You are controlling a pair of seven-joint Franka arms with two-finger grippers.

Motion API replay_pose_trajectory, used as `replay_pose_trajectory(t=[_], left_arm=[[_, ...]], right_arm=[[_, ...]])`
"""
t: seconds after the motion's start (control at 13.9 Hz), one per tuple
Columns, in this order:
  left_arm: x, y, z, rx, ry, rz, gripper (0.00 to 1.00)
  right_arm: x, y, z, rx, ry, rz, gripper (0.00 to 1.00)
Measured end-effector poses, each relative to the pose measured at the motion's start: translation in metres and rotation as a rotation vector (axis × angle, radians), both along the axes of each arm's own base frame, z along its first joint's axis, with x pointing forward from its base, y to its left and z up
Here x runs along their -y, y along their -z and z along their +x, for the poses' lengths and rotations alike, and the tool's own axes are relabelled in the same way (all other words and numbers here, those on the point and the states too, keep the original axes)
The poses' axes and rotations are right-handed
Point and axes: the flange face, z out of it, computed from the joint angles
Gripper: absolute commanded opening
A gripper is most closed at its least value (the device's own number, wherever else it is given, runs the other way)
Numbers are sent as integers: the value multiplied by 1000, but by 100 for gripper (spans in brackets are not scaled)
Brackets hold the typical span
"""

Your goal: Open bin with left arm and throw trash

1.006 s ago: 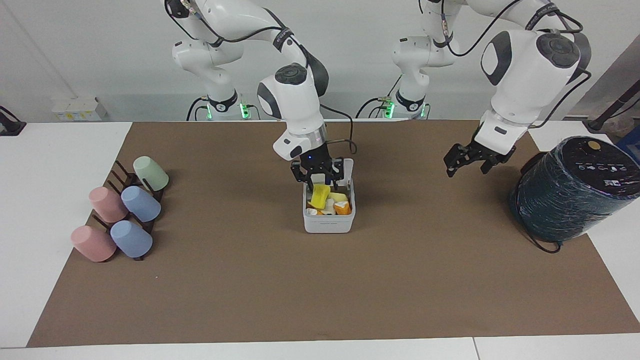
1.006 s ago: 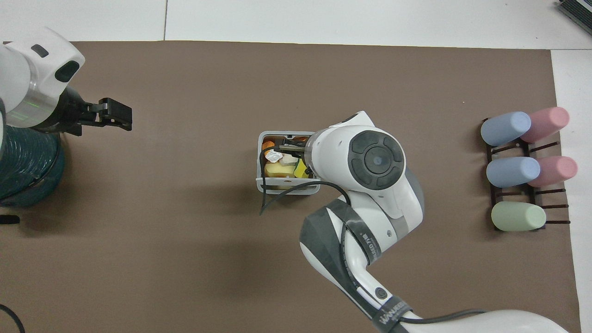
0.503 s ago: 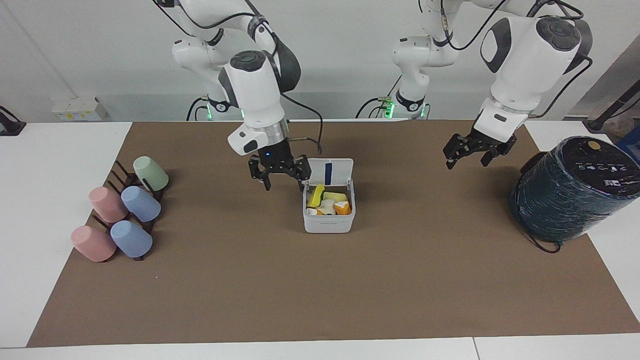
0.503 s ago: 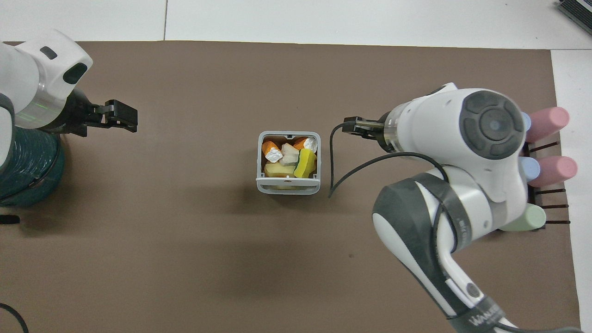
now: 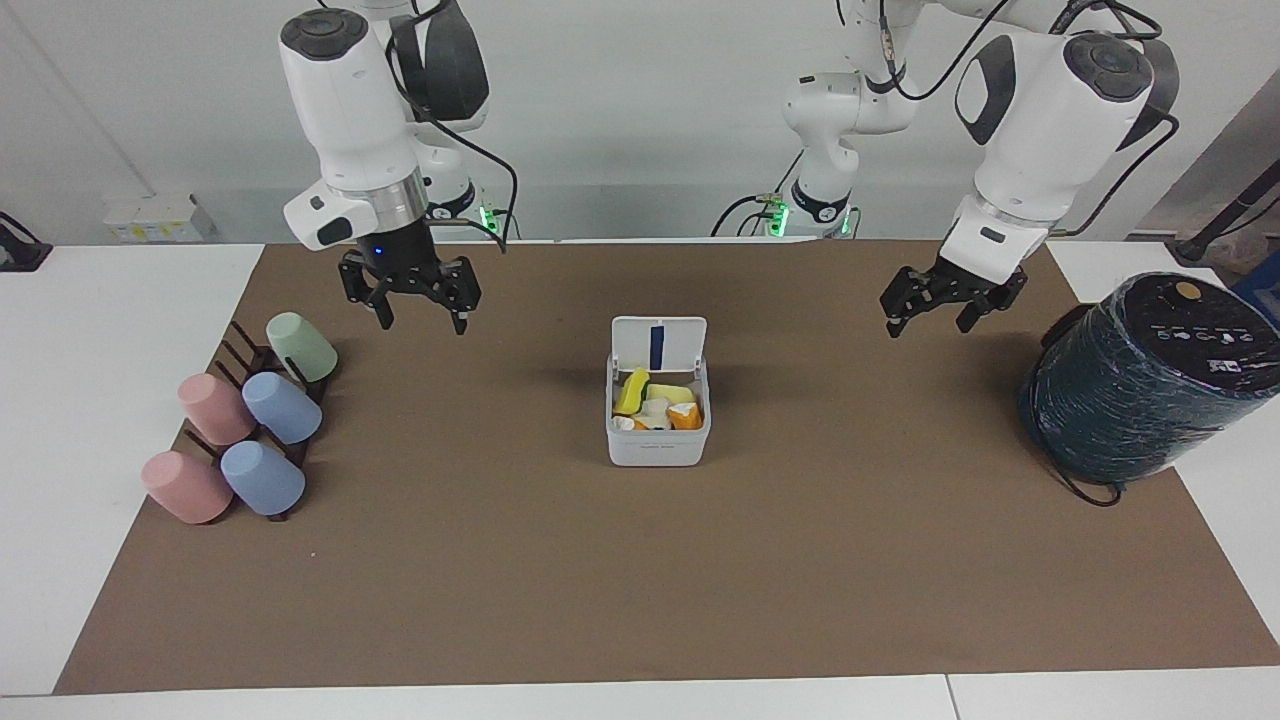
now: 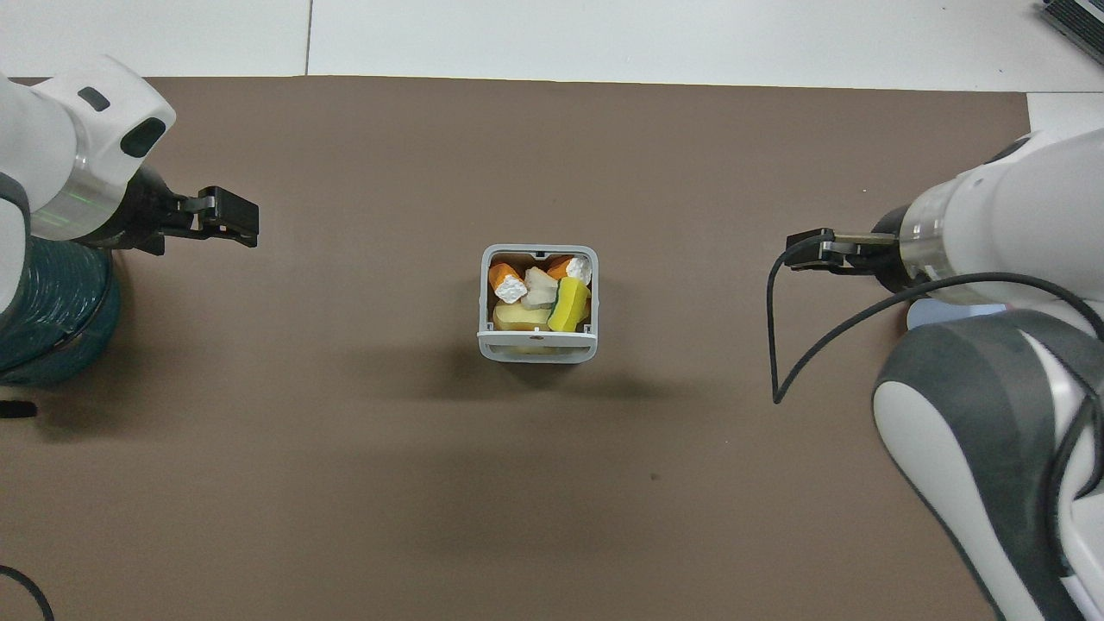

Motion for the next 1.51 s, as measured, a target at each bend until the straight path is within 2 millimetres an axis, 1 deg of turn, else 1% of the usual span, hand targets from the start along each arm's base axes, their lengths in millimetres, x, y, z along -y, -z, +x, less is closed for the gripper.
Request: replay_pose_trajectory(t=[0.14,0.22,0.29,0.5,0.86,1.22,1.51], left_arm=[[0,0,0,0,0,0,100],[0,0,0,0,0,0,100],[0,0,0,0,0,0,100],[0,0,0,0,-1,0,100],[-1,4,-1,-9,-1,2,100],[-1,9,-4,-26,0,6,100],[-3,12,-5,-30,2,26,100]], right_arm=[[9,-24,-3,-22,-14,-8,100],[13,-30,-4,-33,-29,-12,100],[17,-33,-5,-38,-38,-14,100],[29,-29,0,-46,-33,-14,100],[30,-33,2,-37,-33,-12,100],[31,-30,3,-47,-31,-12,100],[46,-27,0,-93,-5,-16,100]])
